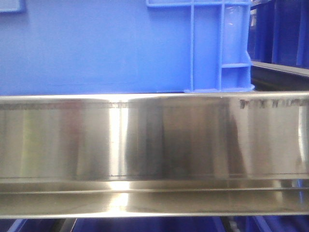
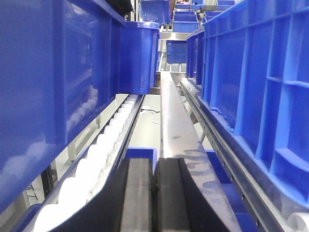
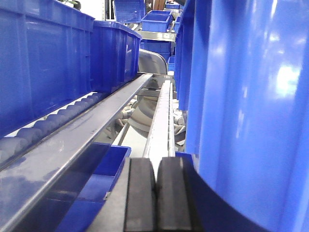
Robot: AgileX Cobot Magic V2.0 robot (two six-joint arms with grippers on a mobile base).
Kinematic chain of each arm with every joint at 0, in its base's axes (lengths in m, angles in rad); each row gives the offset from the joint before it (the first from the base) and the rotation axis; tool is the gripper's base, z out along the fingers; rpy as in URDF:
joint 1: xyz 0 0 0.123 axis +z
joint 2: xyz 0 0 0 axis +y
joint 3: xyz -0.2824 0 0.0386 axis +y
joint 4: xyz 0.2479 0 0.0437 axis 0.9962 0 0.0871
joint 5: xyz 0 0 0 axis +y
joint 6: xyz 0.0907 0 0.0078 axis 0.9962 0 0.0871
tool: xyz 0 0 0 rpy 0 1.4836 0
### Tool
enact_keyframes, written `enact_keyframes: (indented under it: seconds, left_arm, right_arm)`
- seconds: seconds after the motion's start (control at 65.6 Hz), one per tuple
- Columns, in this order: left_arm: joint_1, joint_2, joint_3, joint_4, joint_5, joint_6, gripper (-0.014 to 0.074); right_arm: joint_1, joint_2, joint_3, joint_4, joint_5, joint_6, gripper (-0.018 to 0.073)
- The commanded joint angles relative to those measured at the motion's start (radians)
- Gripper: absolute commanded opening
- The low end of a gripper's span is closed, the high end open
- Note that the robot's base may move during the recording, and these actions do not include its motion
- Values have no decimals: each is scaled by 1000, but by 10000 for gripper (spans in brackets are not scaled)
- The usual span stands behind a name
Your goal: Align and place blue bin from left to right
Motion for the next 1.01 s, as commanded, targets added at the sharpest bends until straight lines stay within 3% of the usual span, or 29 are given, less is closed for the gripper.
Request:
enact_keyframes:
  seconds: [0.0,0.457,0.884,0.99]
  left_arm:
    - [-2,-4,-4,-8,-14,4,-111]
    - [-3,-4,-4,-8,-25,4,-111]
    - [-3,-4,-4,-8,-153,4,-111]
    - [-3,-4,-4,-42,-240,4,-111]
  right_arm:
    - [1,-4,-1,-5,-31,1,-162]
    - [1,-4,-1,-5,-33,1,-162]
    - [1,-4,-1,-5,-149,1,-162]
    - [1,-4,-1,1,-196,1,-162]
